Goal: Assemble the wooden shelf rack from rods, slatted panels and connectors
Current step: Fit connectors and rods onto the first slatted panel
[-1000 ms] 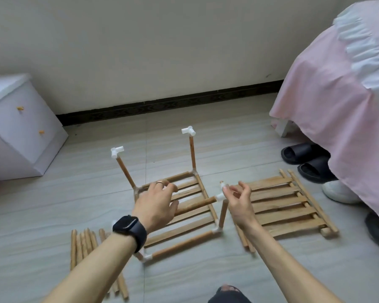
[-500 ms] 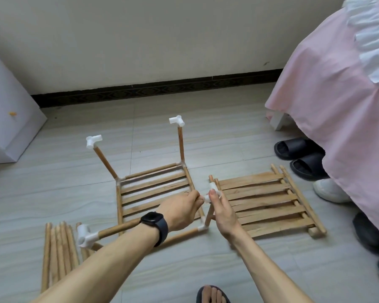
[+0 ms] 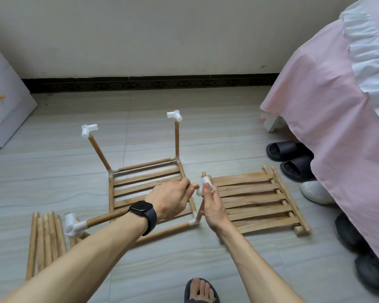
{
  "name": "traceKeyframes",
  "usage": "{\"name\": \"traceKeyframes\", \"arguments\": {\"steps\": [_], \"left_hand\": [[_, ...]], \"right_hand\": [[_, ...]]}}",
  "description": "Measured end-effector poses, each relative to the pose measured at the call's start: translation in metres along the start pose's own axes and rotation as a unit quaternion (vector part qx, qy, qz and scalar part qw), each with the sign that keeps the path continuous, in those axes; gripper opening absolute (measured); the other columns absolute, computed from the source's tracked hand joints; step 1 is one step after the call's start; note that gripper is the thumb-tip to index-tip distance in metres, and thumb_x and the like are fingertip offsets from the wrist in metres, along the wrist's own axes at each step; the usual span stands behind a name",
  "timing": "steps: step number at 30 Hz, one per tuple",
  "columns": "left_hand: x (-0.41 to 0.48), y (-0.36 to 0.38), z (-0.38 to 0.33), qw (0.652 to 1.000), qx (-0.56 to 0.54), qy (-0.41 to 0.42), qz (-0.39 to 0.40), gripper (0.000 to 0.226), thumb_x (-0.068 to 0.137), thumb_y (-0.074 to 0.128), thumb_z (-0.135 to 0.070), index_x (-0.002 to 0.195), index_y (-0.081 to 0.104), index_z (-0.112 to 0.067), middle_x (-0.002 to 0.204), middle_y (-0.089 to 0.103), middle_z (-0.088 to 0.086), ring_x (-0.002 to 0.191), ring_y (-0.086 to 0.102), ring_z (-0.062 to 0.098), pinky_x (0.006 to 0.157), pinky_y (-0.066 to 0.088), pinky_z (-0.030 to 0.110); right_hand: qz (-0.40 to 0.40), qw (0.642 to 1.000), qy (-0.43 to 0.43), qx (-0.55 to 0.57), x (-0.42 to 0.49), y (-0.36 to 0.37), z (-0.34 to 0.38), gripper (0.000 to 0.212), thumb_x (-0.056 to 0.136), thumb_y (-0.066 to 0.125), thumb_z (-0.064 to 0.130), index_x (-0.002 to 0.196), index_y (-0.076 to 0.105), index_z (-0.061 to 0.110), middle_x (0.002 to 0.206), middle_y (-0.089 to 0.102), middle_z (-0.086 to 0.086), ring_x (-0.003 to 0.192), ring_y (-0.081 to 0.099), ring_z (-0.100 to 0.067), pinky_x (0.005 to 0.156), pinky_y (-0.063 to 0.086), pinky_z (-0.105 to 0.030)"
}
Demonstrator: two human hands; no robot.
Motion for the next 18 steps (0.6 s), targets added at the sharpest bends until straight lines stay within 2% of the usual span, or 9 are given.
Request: {"name": "traceKeyframes", "arguments": {"steps": [2, 4, 7, 8, 11, 12, 14, 16, 18], "left_hand": [[-0.0003, -0.0025, 0.0005, 1.0, -0.001, -0.001, -0.002, 0.032, 0.106, 0.025, -0.052, 0.093, 0.038, -0.026, 0.082, 0.057, -0.003, 0.072, 0.05, 0.027, 0.065, 0.041, 0.039], [-0.0014, -0.0045, 0.0005, 1.0, -0.001, 0.001, -0.007, 0.033, 0.105, 0.024, -0.053, 0.092, 0.037, -0.026, 0.081, 0.054, -0.004, 0.071, 0.049, 0.026, 0.064, 0.04, 0.039], [-0.0043, -0.0031, -0.0021, 1.0, 0.006, 0.005, -0.005, 0.033, 0.105, 0.022, -0.053, 0.093, 0.036, -0.026, 0.08, 0.053, -0.005, 0.075, 0.056, 0.03, 0.068, 0.047, 0.043], [-0.0046, -0.0028, -0.0028, 1.0, 0.01, 0.004, -0.004, 0.033, 0.105, 0.022, -0.053, 0.093, 0.036, -0.026, 0.08, 0.053, -0.004, 0.076, 0.057, 0.031, 0.068, 0.048, 0.043], [-0.0033, -0.0035, -0.0025, 1.0, 0.013, 0.0, -0.005, 0.032, 0.106, 0.023, -0.051, 0.094, 0.036, -0.025, 0.084, 0.061, 0.001, 0.074, 0.057, 0.03, 0.067, 0.048, 0.043], [-0.0031, -0.0035, -0.002, 1.0, 0.011, 0.0, -0.001, 0.032, 0.106, 0.023, -0.051, 0.094, 0.036, -0.025, 0.087, 0.064, 0.003, 0.075, 0.057, 0.03, 0.068, 0.049, 0.044], [-0.0034, -0.0027, -0.0014, 1.0, 0.009, 0.001, 0.01, 0.032, 0.107, 0.023, -0.05, 0.094, 0.036, -0.024, 0.092, 0.066, 0.005, 0.078, 0.058, 0.031, 0.07, 0.049, 0.044], [-0.0037, -0.0022, -0.0017, 1.0, 0.01, 0.004, 0.02, 0.032, 0.107, 0.022, -0.05, 0.095, 0.036, -0.023, 0.092, 0.065, 0.006, 0.077, 0.057, 0.031, 0.071, 0.049, 0.045], [-0.0036, -0.0026, -0.0022, 1.0, 0.012, 0.002, 0.022, 0.032, 0.107, 0.023, -0.049, 0.095, 0.036, -0.023, 0.091, 0.065, 0.006, 0.074, 0.054, 0.029, 0.069, 0.048, 0.044]], "right_hand": [[-0.008, 1.0, 0.004, -0.006, 0.0021, 0.0001, 0.0005, 0.119, 0.061, 0.022, 0.107, 0.145, 0.044, 0.025, 0.158, 0.04, -0.007, 0.15, 0.032, -0.024, 0.116, 0.036, -0.058], [-0.009, 1.0, 0.016, -0.001, 0.0035, 0.0012, -0.0029, 0.123, 0.059, 0.023, 0.108, 0.147, 0.042, 0.024, 0.151, 0.048, -0.007, 0.143, 0.041, -0.023, 0.113, 0.04, -0.058], [-0.01, 1.0, 0.009, 0.004, 0.0054, 0.0027, -0.0062, 0.092, 0.063, 0.023, 0.106, 0.121, 0.053, 0.041, 0.148, 0.049, -0.013, 0.142, 0.043, -0.026, 0.112, 0.041, -0.059], [-0.009, 1.0, 0.011, 0.003, 0.0061, 0.0028, -0.0074, 0.086, 0.064, 0.023, 0.105, 0.118, 0.053, 0.045, 0.15, 0.047, -0.011, 0.146, 0.038, -0.027, 0.114, 0.039, -0.059], [-0.01, 1.0, 0.018, 0.001, 0.0079, 0.003, -0.0088, 0.071, 0.065, 0.023, 0.104, 0.1, 0.05, 0.048, 0.14, 0.047, 0.001, 0.148, 0.035, -0.029, 0.115, 0.036, -0.059], [-0.009, 1.0, 0.018, 0.002, 0.0072, 0.0031, -0.0071, 0.074, 0.064, 0.024, 0.104, 0.101, 0.05, 0.047, 0.144, 0.047, 0.001, 0.148, 0.036, -0.029, 0.115, 0.036, -0.059], [-0.015, 1.0, 0.016, 0.008, 0.0057, 0.0024, -0.0044, 0.094, 0.062, 0.024, 0.106, 0.121, 0.053, 0.039, 0.155, 0.044, -0.005, 0.147, 0.037, -0.027, 0.115, 0.037, -0.059], [-0.019, 1.0, 0.017, 0.006, 0.0057, 0.0019, -0.0042, 0.117, 0.061, 0.024, 0.107, 0.143, 0.046, 0.026, 0.157, 0.041, -0.008, 0.148, 0.035, -0.027, 0.116, 0.036, -0.058], [-0.02, 1.0, 0.024, -0.001, 0.0061, 0.001, -0.0047, 0.126, 0.059, 0.024, 0.107, 0.151, 0.04, 0.022, 0.153, 0.044, -0.005, 0.15, 0.033, -0.027, 0.117, 0.035, -0.058]]}}
Point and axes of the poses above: each hand's wrist, its own x-axis towards the middle knuckle, its own y-axis out of the palm, z = x × y, the point moved 9 cm from there along x, towards the middle knuckle
